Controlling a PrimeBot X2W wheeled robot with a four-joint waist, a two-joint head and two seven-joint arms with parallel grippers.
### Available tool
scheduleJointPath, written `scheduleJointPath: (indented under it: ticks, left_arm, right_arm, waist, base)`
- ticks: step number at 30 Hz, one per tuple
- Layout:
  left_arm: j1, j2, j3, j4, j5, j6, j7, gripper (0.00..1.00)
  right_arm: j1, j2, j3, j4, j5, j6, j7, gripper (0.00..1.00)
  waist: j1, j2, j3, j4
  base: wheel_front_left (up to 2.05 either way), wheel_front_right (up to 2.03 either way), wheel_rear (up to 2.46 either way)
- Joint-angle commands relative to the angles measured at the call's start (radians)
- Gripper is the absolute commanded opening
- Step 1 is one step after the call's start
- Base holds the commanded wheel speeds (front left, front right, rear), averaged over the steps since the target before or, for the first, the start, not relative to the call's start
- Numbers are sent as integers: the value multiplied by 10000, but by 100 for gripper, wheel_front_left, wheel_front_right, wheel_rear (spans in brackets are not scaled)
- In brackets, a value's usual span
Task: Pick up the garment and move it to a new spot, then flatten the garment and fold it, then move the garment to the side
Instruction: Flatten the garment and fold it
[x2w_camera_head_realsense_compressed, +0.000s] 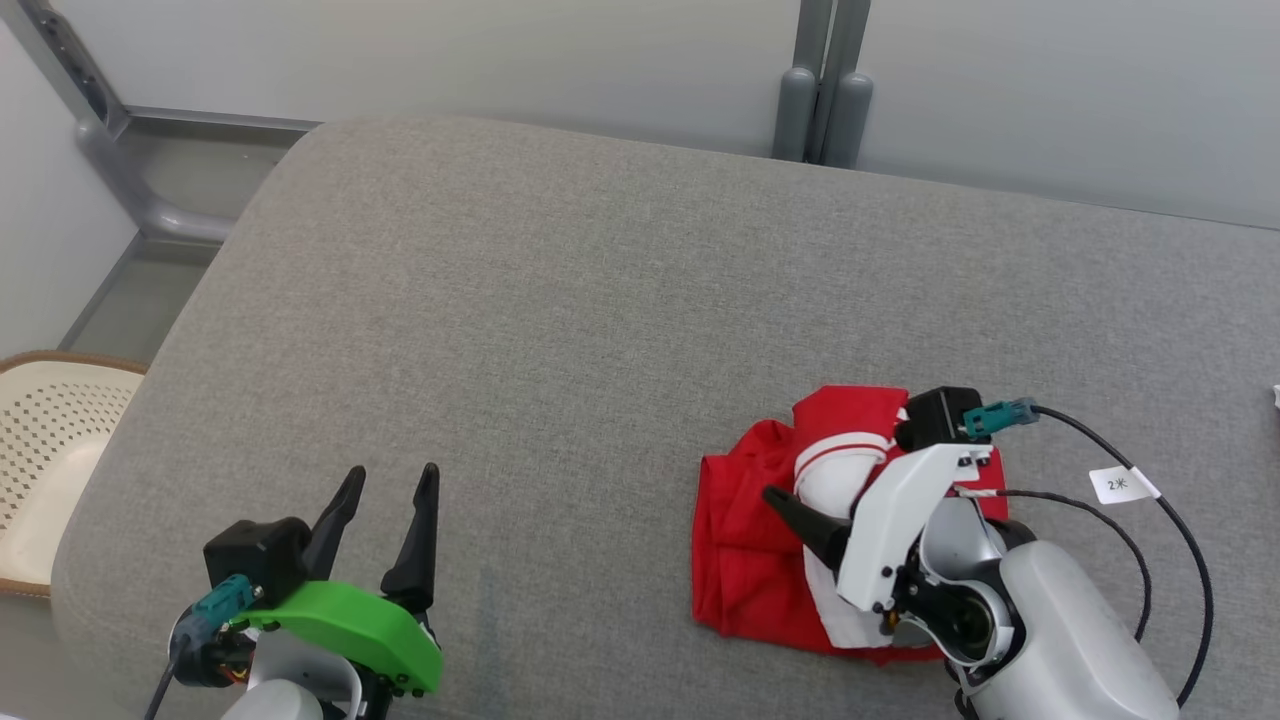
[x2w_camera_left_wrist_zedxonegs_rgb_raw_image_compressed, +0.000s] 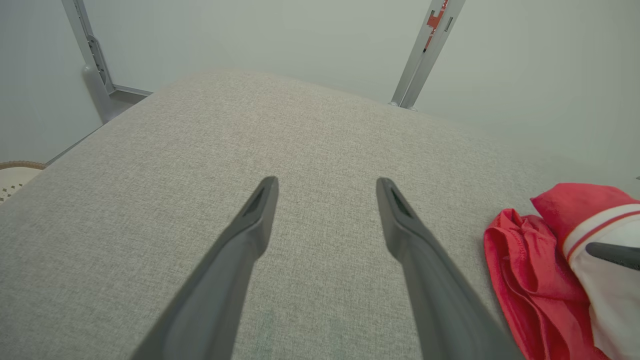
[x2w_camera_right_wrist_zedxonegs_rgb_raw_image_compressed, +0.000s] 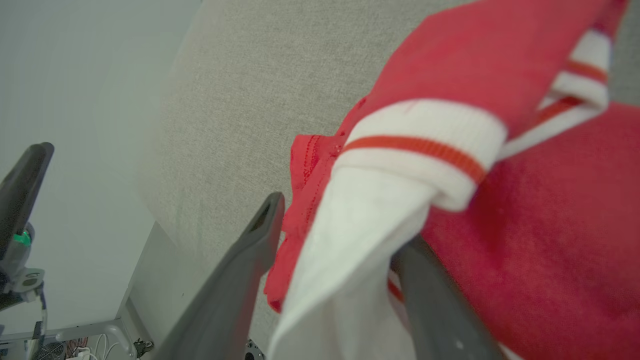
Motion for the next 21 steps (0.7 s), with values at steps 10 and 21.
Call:
scheduleJointPath:
  ticks: [10,21]
  left_arm:
    - [161,189,280,-169,-137,205,-150,100]
    - [382,391,930,-922,205,445,-572,100]
  right_arm:
    - [32,-32,426,-1862,1646,1,-971,100]
    - [1060,-1413,-1620,-4983,1005,2,-2992,100]
  waist:
    - [0,0,-120,-1049]
    - [0,0,-340,-2105]
  base:
    - [0,0,0]
    - [0,0,0]
